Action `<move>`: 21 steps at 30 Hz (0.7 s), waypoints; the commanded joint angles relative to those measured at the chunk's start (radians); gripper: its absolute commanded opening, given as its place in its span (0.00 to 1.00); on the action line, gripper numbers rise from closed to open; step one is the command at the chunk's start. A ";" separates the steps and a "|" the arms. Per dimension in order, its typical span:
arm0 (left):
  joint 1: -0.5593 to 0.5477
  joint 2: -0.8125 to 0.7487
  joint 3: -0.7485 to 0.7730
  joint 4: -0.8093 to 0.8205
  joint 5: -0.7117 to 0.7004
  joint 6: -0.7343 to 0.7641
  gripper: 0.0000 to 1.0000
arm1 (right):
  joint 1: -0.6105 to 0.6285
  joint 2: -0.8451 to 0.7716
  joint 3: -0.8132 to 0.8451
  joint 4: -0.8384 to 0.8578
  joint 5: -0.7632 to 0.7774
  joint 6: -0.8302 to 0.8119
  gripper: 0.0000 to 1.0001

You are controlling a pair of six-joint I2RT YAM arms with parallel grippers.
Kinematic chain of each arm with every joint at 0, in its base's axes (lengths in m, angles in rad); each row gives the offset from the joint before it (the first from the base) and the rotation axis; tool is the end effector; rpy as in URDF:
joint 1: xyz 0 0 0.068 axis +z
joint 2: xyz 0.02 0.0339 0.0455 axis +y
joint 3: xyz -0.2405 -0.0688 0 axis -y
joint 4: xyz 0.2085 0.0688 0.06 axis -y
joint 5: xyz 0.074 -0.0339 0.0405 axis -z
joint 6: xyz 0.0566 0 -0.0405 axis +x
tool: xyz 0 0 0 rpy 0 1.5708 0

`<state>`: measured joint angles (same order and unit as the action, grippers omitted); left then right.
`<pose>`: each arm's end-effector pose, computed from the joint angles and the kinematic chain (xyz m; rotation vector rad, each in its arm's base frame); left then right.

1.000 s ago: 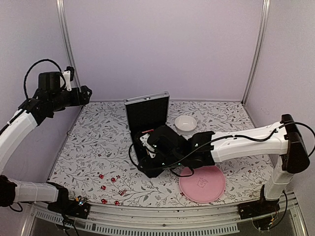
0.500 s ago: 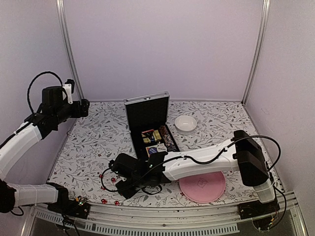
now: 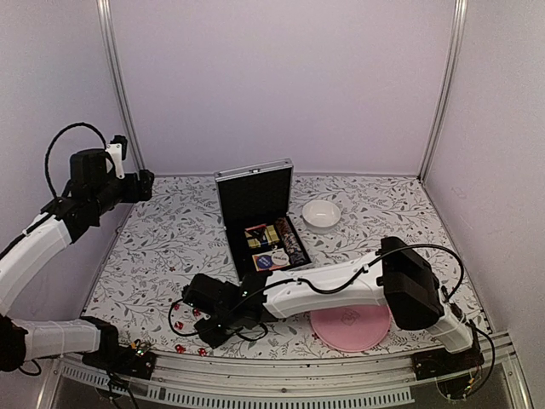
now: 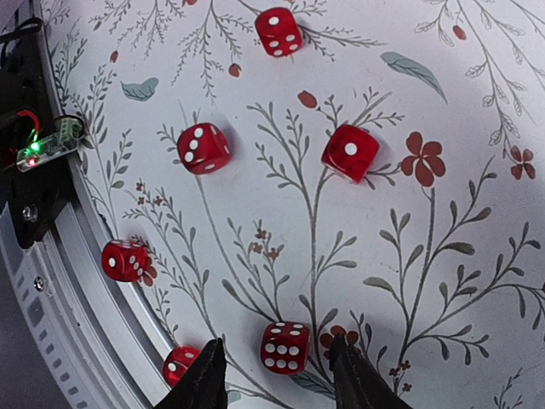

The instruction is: Pack up texas hold em set

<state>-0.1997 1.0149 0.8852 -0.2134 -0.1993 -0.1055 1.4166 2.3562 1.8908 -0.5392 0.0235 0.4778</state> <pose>0.2272 -0.0345 0.3068 -0.0443 1.9064 -0.0158 0.0740 0.4675 0.1334 -1.2242 2.4341 0.6247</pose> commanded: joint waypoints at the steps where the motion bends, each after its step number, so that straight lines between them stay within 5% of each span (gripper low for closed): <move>1: 0.011 -0.001 -0.008 0.014 0.012 -0.003 0.97 | 0.011 0.058 0.054 -0.037 0.014 0.010 0.41; 14: 0.011 0.008 -0.009 0.013 0.024 -0.009 0.97 | 0.011 0.093 0.088 -0.091 0.062 0.004 0.30; 21: 0.011 0.013 -0.012 0.011 0.030 -0.011 0.97 | 0.017 0.098 0.087 -0.087 0.078 -0.001 0.13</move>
<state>-0.1997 1.0195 0.8852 -0.2134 -0.1860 -0.1070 1.4216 2.4126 1.9583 -0.5980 0.0742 0.4774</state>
